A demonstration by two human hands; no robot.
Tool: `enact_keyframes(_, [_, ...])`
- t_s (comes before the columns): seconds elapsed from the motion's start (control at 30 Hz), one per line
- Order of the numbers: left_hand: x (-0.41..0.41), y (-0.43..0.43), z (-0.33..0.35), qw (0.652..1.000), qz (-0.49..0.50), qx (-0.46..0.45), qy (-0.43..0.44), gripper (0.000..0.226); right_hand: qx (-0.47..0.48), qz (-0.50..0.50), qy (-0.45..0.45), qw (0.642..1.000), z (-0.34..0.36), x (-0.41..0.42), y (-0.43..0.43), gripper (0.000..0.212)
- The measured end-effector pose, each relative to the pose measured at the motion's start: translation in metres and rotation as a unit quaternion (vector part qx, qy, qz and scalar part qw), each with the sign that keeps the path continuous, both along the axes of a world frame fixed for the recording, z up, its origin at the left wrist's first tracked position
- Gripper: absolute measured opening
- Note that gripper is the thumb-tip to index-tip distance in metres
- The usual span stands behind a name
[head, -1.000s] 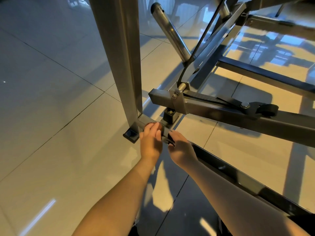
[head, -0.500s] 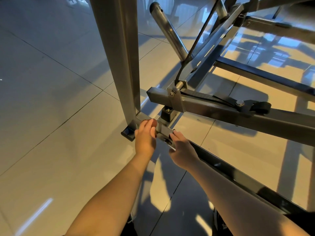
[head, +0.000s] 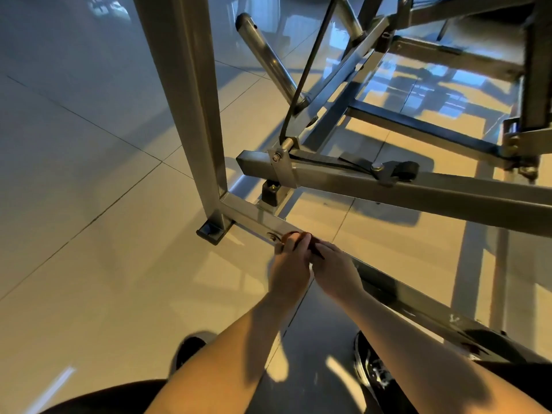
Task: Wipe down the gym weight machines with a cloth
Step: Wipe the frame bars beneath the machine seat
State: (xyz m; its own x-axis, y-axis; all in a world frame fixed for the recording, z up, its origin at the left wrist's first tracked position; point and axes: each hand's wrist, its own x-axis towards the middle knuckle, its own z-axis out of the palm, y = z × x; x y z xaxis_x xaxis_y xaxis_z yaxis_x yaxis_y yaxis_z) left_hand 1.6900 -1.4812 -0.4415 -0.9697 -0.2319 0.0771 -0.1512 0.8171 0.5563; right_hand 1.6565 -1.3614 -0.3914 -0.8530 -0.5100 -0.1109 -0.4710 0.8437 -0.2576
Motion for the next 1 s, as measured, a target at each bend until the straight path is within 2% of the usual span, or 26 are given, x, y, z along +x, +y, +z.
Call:
enact_keyframes(0.1, [-0.009, -0.013, -0.002, 1.0, 0.013, 0.012, 0.007, 0.039, -0.06, -0.088, -0.041, 0.993, 0.005, 0.006, 0.016, 0.04])
enact_keyframes(0.17, [-0.011, -0.017, -0.003, 0.995, 0.08, 0.059, 0.012, 0.035, -0.061, -0.1, -0.065, 0.991, 0.002, 0.008, 0.022, 0.042])
enact_keyframes(0.3, [-0.012, 0.006, -0.003, 0.99, 0.125, 0.037, 0.052, 0.038, -0.069, -0.106, -0.104, 0.987, -0.002, 0.011, 0.034, 0.046])
enact_keyframes(0.47, [0.01, 0.057, -0.009, 0.998, 0.021, 0.059, 0.008, 0.043, -0.034, -0.132, -0.086, 0.987, -0.011, 0.011, 0.063, 0.041])
enact_keyframes(0.53, [0.017, 0.071, -0.009, 0.998, -0.004, 0.059, -0.005, 0.044, -0.057, -0.171, -0.113, 0.977, -0.013, 0.011, 0.069, 0.04])
enact_keyframes(0.63, [0.01, 0.063, -0.006, 0.998, -0.032, 0.055, 0.021, 0.042, -0.12, -0.194, -0.133, 0.964, 0.0, 0.017, 0.074, 0.05])
enact_keyframes(0.8, [0.0, 0.027, -0.019, 0.995, 0.024, 0.064, 0.078, 0.039, -0.118, -0.233, -0.171, 0.95, -0.003, 0.032, 0.093, 0.054])
enact_keyframes(0.9, [0.004, 0.053, -0.014, 0.992, 0.062, 0.064, 0.086, 0.037, -0.112, -0.23, -0.194, 0.947, -0.002, 0.034, 0.1, 0.06])
enact_keyframes(1.0, [0.013, 0.084, -0.013, 0.992, 0.052, 0.102, 0.055, 0.042, -0.137, -0.244, -0.188, 0.942, 0.0, 0.031, 0.103, 0.053])
